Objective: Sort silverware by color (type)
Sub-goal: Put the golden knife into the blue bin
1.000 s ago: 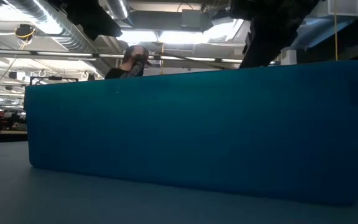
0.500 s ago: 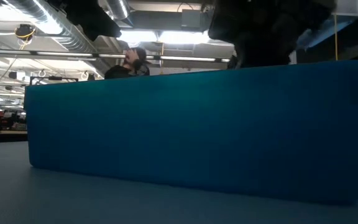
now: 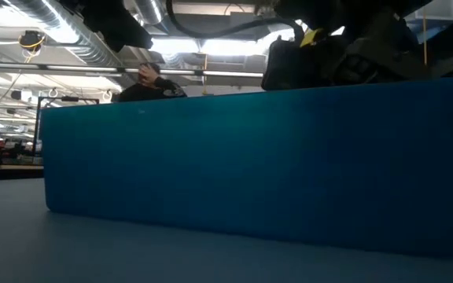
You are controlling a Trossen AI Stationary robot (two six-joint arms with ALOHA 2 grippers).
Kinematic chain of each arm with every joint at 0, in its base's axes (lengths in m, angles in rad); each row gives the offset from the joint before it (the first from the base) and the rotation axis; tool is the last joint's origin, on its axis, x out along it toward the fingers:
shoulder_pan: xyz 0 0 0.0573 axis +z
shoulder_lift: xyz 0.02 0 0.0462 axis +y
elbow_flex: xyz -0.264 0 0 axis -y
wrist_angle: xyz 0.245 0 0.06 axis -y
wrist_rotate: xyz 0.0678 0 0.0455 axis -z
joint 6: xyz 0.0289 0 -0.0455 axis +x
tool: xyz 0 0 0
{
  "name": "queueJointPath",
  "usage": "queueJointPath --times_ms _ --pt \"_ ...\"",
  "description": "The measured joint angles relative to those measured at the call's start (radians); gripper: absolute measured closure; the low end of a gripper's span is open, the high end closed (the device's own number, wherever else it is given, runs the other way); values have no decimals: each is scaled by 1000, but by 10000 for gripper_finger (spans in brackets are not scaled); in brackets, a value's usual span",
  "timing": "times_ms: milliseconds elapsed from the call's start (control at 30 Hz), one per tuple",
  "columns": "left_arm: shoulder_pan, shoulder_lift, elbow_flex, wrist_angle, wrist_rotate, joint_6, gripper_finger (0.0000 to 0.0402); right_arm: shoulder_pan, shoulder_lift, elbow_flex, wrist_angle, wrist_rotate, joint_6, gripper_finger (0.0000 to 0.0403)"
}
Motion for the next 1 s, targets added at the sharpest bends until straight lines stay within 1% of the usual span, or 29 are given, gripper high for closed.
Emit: queueJointPath --times_ms 167,333,500,633,800,900,1000 --pt "0 0 0 -4 0 -1 320 -1 -2 0 2 26 0 389" --pt "0 0 0 -9 -2 -3 320 -1 -2 0 1 26 0 371" --pt "0 0 0 -28 -3 -82 320 0 -2 0 1 25 0 359" --pt "0 0 0 -77 -3 -161 320 -1 -2 0 1 25 0 347" --pt "0 0 0 -159 -3 -317 320 -1 -3 0 1 25 0 327" --pt "0 0 0 -210 -3 -456 320 0 -3 0 1 24 0 320" --pt "-3 0 0 -238 -3 -603 320 -1 -3 0 1 0 -1 318"
